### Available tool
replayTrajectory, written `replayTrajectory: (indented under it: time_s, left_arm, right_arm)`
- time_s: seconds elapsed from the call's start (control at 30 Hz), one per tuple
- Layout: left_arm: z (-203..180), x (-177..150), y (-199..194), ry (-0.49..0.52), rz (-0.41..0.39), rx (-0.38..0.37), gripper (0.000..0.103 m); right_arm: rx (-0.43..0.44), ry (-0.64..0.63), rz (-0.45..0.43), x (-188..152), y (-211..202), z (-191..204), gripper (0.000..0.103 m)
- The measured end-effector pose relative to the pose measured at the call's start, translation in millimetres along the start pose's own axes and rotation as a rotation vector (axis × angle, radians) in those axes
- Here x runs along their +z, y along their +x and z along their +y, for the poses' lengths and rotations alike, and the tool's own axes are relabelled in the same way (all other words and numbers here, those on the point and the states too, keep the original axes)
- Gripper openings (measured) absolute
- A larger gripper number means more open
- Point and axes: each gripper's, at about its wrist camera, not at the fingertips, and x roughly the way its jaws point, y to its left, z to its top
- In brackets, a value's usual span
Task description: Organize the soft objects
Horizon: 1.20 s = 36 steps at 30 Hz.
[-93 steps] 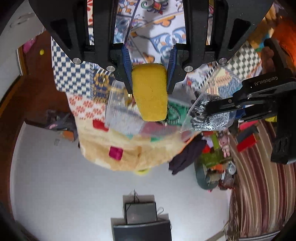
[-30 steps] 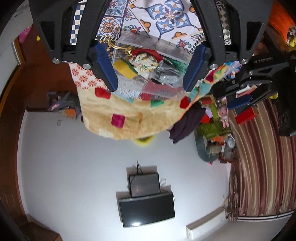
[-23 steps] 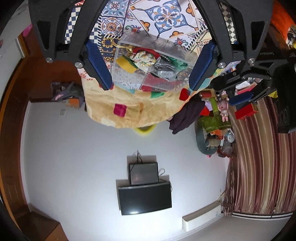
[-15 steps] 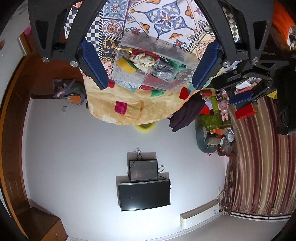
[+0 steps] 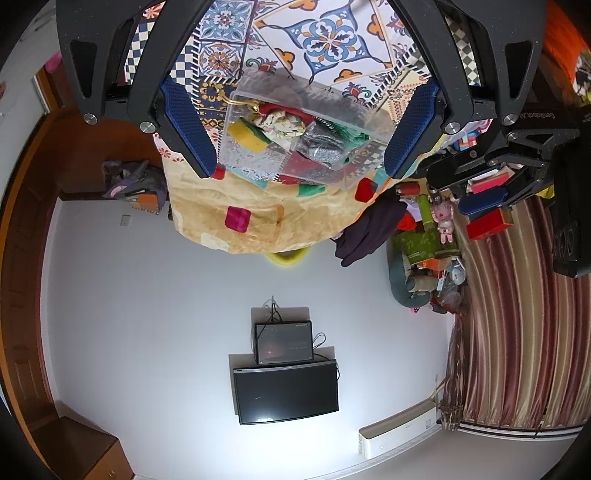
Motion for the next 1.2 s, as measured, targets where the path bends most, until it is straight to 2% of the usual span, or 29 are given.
replayTrajectory:
  time_s: [1.2]
  left_arm:
    - [0.4, 0.2, -2.9, 0.005, -0.004, -0.005, 0.102]
  right_arm:
    - [0.005, 0.013, -0.005, 2.1, -4.7, 0.0, 0.092]
